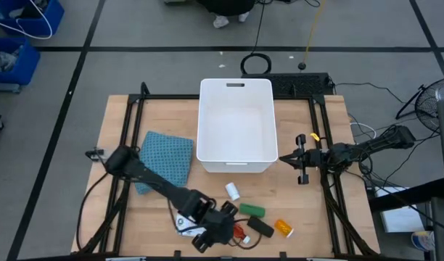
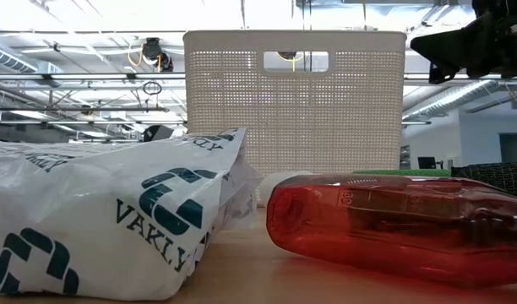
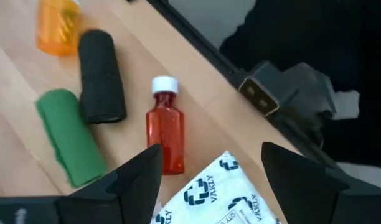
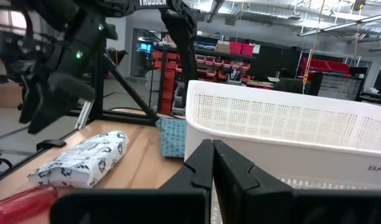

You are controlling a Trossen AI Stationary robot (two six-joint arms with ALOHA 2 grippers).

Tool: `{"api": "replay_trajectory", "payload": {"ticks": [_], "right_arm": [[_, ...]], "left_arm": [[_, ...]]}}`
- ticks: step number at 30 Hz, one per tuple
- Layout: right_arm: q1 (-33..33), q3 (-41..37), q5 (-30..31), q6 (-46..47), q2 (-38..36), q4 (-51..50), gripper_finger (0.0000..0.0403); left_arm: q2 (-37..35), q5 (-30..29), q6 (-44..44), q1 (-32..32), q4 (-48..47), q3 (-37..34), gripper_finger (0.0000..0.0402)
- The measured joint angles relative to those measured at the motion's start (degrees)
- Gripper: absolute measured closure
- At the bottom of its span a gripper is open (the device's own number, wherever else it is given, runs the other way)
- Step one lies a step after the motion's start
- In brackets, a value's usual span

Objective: Pick & place medical supplies in basket/bin
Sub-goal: Put the white mailer bag into the white bin

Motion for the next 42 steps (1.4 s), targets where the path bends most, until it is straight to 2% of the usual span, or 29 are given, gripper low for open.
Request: {"api": "replay_trajectory", "payload": {"ticks": [6, 12, 20, 27, 34, 42], "right_arm": [[0.0, 0.0, 0.02, -0.71, 0.02, 0.09, 0.0402], [0.0, 0.01, 0.04, -1.03, 0.0, 0.37, 0.0402], [0.0, 0.0, 0.07, -1.06, -0.02, 0.56, 0.0402], [0.0, 0.0, 0.13, -1.06, 0.0, 0.07, 0.0402], [0.0, 0.01, 0.13, -0.85, -0.02, -0.24, 0.0402], [0.0, -0.01, 0.13, 0.41, 0.0, -1.1, 0.0402]], "left_arm": [[2.27, 1.82, 4.15, 2.35, -3.49, 0.72, 0.0122], [2.51, 7.18, 6.15, 3.73, -5.26, 0.72, 0.012], [5.07, 11.26, 8.64, 5.82, -3.48, 0.78, 0.0119], [8.59, 10.94, 12.03, 5.38, -6.18, 0.7, 0.0119], [8.89, 6.83, 14.84, 5.56, -8.7, 0.7, 0.0119], [8.92, 6.97, 18.94, 5.77, -8.45, 0.7, 0.0119]]}}
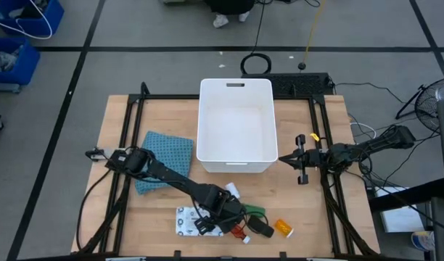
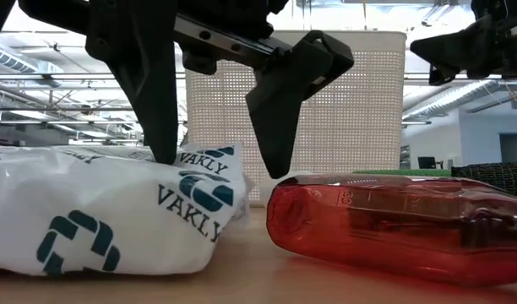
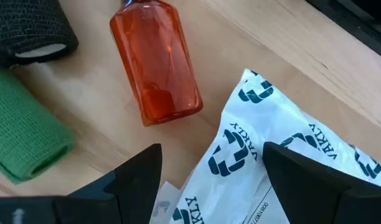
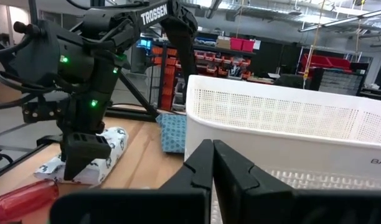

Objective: Pick & place medical supplies in basket/bin
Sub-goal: Put the white mailer bag into the white bin

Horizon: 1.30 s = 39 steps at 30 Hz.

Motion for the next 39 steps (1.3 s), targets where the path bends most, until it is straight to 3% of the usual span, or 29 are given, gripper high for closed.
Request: {"api": "replay_trajectory", "payload": {"ticks": [3, 6, 17, 21, 24, 28, 32, 39], "right_arm": [[0.0, -0.01, 0.0, 0.02, 0.0, -0.1, 0.0402], [0.0, 0.01, 0.0, 0.02, 0.0, -0.1, 0.0402], [0.0, 0.01, -0.02, -0.07, 0.0, -0.1, 0.0402], [-0.01, 0.01, -0.02, -0.15, 0.0, -0.11, 0.0402], [0.0, 0.0, -0.02, -0.15, 0.0, -0.1, 0.0402], [0.0, 0.01, 0.0, -0.17, 0.0, -0.12, 0.0402], [-0.01, 0.01, 0.11, -0.12, -0.02, -0.08, 0.0402], [0.0, 0.0, 0.13, -0.13, -0.02, -0.07, 0.0402]], "left_arm": [[0.02, 0.23, 0.41, -0.04, 0.01, 0.0, 0.0131], [0.02, 1.45, 0.7, -0.06, -0.01, 0.0, 0.0169], [0.04, 3.1, 1.54, -0.13, 0.19, 0.0, 0.0385], [-0.08, 1.8, 0.92, -0.49, -0.01, 0.0, 0.0396], [-1.48, -2.81, -0.87, -1.49, -2.85, -0.09, 0.0398], [-6.3, -8.03, -4.47, -3.49, -7.48, -0.09, 0.0399], [-11.89, -10.16, -7.57, -6.3, -6.37, -0.09, 0.04], [-22.81, -24.34, -13.47, -11.95, -8.03, -0.09, 0.04]]}}
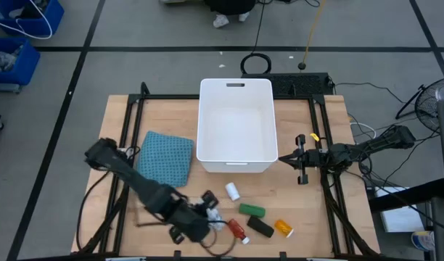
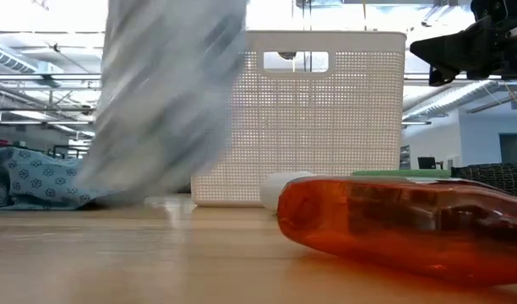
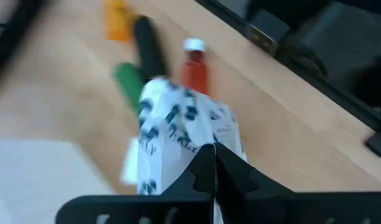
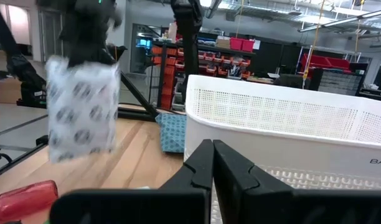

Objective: Pick & place medical supplies in basket/bin
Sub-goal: Put the white mailer bag into the white bin

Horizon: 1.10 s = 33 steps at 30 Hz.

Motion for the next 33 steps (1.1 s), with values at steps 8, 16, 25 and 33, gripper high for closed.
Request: {"api": "replay_trajectory", "payload": {"ticks": [8, 16, 25, 33], "right_arm": [[0.0, 0.01, -0.07, 0.11, 0.02, -0.01, 0.0402], [0.0, 0.01, -0.09, 0.13, 0.02, -0.01, 0.0402], [-0.01, 0.01, -0.11, 0.15, 0.02, -0.05, 0.0402], [0.0, 0.01, -0.13, 0.1, 0.02, -0.49, 0.0402]], "left_arm": [[-11.98, -16.65, -6.05, -6.42, -4.79, -0.87, 0.0401], [-28.52, -36.94, -21.02, -11.44, -12.03, -10.46, 0.0401], [-52.81, -51.09, -22.75, -12.72, 3.51, -33.22, 0.0401], [-73.58, -62.65, -19.04, -10.84, 20.34, -51.86, 0.0401]]}}
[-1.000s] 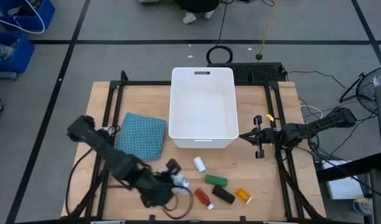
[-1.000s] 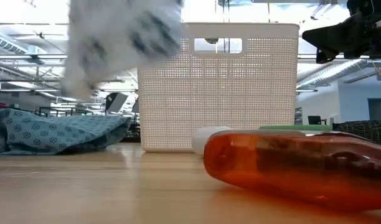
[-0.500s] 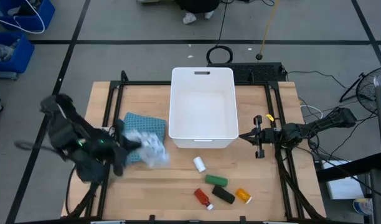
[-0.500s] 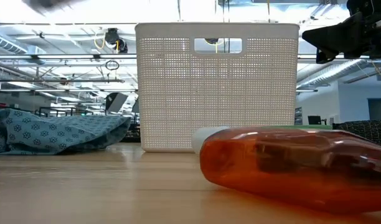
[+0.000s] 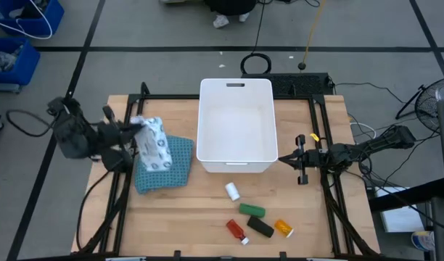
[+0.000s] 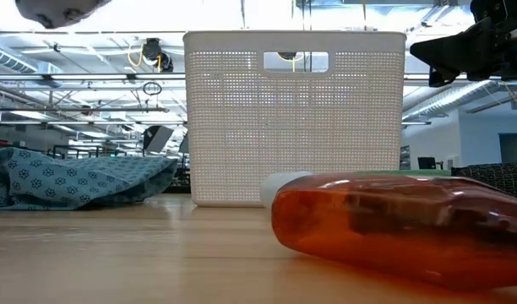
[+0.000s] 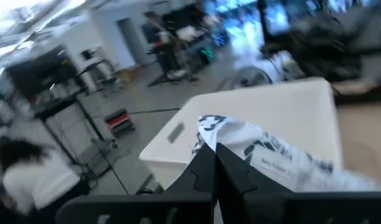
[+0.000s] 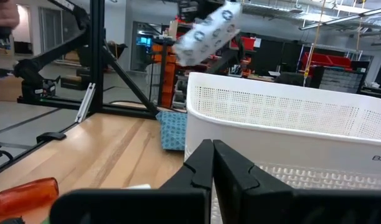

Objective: Pick & place medical supplies in basket/bin
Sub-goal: Put the white mailer bag into the white bin

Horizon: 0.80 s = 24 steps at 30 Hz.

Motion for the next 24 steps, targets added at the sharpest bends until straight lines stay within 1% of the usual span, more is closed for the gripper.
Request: {"api": "replay_trajectory", "payload": {"ticks": [3, 6, 9, 12, 15, 17, 18, 20, 22, 24], "right_arm": [[0.01, 0.0, 0.0, -0.72, 0.0, 0.0, 0.0402], [0.01, 0.0, 0.0, -1.57, 0.0, 0.01, 0.0402], [0.01, 0.0, 0.0, -1.89, 0.0, 0.04, 0.0402], [-0.01, -0.02, -0.02, -1.89, 0.0, 0.03, 0.0402], [-0.01, 0.0, -0.02, -1.91, 0.01, 0.0, 0.0402], [-0.01, 0.0, -0.02, -1.9, 0.0, 0.03, 0.0402], [0.0, 0.0, -0.02, -1.91, 0.0, 0.03, 0.0402], [-0.01, -0.01, -0.01, -2.29, 0.0, 0.08, 0.0402], [0.0, -0.02, -0.02, -3.11, 0.0, 0.05, 0.0402], [0.01, 0.0, -0.02, -3.31, 0.0, 0.07, 0.0402]], "left_arm": [[-5.04, -0.14, 1.5, 1.9, 5.64, -4.79, 0.0401], [-7.81, 3.99, 6.38, 4.0, 13.15, -9.04, 0.0401], [-9.55, 6.0, 11.92, 6.14, 20.7, -10.94, 0.0401], [-9.81, 7.48, 15.02, 8.43, 26.81, -11.17, 0.0401], [-8.36, 9.8, 20.85, 11.41, 39.54, -11.02, 0.0401], [-6.58, 13.02, 25.63, 13.37, 47.71, -10.67, 0.0401], [-5.44, 15.08, 27.31, 14.29, 49.78, -9.82, 0.0401], [-2.6, 17.47, 28.65, 16.36, 50.47, -6.84, 0.0401], [1.41, 17.69, 28.48, 18.84, 48.19, -2.9, 0.0401], [6.27, 19.89, 27.41, 22.06, 44.23, 1.7, 0.0401]]}}
